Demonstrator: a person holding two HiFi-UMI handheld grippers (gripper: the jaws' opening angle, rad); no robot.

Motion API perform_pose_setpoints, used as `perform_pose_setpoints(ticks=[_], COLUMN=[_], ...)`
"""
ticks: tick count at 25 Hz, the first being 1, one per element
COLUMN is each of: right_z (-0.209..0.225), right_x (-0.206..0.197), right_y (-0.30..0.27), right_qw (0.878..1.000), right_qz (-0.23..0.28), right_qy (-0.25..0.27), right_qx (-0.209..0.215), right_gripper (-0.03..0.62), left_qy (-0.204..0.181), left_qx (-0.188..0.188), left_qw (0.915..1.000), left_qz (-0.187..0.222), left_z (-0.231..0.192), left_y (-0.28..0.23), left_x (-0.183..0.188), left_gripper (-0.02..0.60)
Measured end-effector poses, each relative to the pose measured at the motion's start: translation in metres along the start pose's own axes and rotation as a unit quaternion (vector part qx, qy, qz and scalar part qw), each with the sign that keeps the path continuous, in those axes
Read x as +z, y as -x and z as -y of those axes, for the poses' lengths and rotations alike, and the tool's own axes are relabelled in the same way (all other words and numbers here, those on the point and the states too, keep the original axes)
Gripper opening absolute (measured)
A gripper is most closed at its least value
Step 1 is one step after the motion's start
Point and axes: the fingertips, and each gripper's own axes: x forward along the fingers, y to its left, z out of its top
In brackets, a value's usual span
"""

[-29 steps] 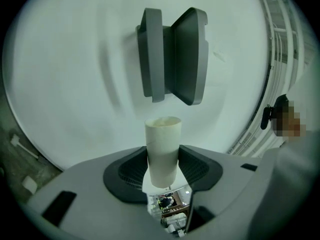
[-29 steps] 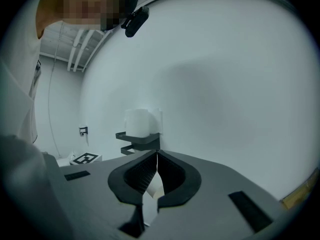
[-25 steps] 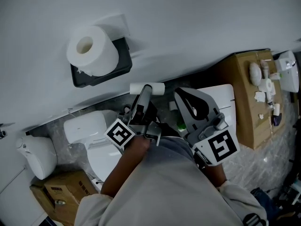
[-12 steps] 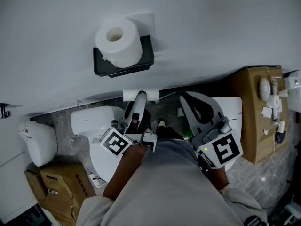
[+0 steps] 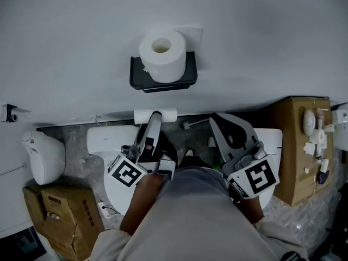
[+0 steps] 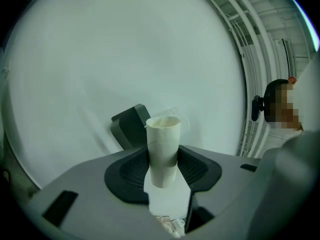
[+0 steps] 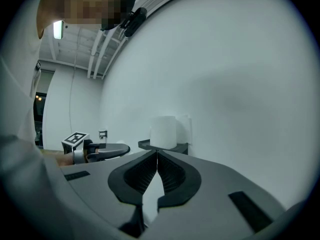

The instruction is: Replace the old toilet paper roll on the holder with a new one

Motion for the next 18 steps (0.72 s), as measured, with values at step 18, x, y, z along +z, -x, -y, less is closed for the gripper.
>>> perform_pose_setpoints(ticks=[18], right_z=[-0.017], right_x=[0.018], right_y=[-0.044], right_qw=[0.997], right_qz=[-0.023], right_qy=[0.071], right_qx=[0.008], right_gripper=[0.020], left_qy=[0.000], left_qx=[-0.034], left_qw=[0.9993], left_qz=[0.017], left_z=[0.001], left_y=[-0.002], left_x=[0.021], left_gripper=[0.181])
